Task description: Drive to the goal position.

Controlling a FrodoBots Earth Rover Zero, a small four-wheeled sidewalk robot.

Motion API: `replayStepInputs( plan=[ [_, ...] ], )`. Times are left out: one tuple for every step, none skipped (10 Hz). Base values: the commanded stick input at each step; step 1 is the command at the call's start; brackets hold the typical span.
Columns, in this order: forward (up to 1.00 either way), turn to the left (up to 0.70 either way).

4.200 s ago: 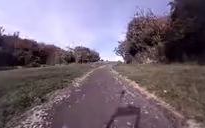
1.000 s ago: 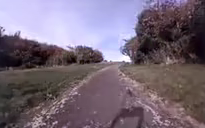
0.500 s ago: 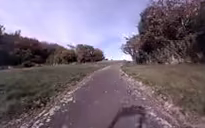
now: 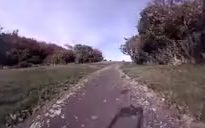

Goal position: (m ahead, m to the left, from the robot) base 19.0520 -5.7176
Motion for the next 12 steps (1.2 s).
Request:
replayStepInputs(
  plan=[
    [0.85,0.0],
    [0.85,0.0],
    [0.85,0.0],
    [0.85,0.0],
    [0.85,0.0],
    [0.85,-0.27],
    [0.85,-0.29],
    [0.85,-0.29],
    [0.85,-0.04],
    [0.85,0.0],
    [0.85,0.0],
    [0.85,0.0]
  ],
)
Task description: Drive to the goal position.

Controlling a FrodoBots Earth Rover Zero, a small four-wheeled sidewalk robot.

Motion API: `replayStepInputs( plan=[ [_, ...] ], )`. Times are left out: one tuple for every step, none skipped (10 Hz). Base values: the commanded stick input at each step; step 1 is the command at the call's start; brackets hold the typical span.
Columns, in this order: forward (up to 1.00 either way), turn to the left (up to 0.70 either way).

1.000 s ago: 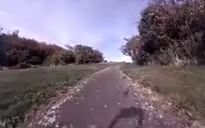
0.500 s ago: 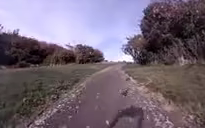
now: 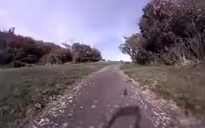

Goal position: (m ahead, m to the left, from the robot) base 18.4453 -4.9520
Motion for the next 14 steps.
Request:
replayStepInputs(
  plan=[
    [0.85,0.0],
    [0.85,0.0],
    [0.85,0.0],
    [0.85,0.0],
    [0.85,0.0],
    [0.85,0.0],
    [0.85,0.0],
    [0.85,0.0],
    [0.85,0.0],
    [0.85,0.0],
    [0.85,0.0],
    [0.85,0.0],
    [0.85,0.0],
    [0.85,0.0]
  ],
)
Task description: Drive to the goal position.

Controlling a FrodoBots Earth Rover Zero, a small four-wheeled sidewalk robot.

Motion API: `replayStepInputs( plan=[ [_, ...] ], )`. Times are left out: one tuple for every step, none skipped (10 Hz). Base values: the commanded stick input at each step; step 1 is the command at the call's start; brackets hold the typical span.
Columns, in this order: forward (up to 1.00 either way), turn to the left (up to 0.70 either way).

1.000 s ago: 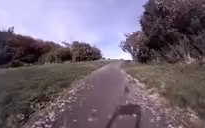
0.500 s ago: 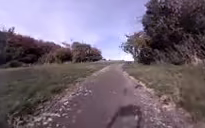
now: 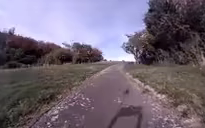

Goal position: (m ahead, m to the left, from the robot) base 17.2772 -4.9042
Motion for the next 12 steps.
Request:
replayStepInputs(
  plan=[
    [0.85,-0.15],
    [0.85,-0.16],
    [0.85,-0.17],
    [0.85,-0.17],
    [0.85,-0.24],
    [0.85,-0.19],
    [0.85,-0.03],
    [0.85,0.0],
    [0.85,0.0],
    [0.85,0.0],
    [0.85,0.0],
    [0.85,0.0]
  ],
)
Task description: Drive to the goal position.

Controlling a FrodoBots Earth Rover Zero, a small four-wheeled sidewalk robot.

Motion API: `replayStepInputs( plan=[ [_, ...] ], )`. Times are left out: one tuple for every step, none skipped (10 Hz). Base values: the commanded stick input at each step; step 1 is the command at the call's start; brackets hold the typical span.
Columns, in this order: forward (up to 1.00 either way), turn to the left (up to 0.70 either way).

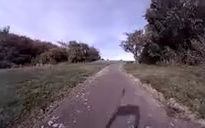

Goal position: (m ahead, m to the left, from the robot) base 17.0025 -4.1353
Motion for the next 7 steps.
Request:
replayStepInputs(
  plan=[
    [0.85,0.0],
    [0.85,0.0],
    [0.85,0.0],
    [0.85,0.0],
    [0.85,-0.06],
    [0.85,-0.19],
    [0.85,-0.34]
  ],
)
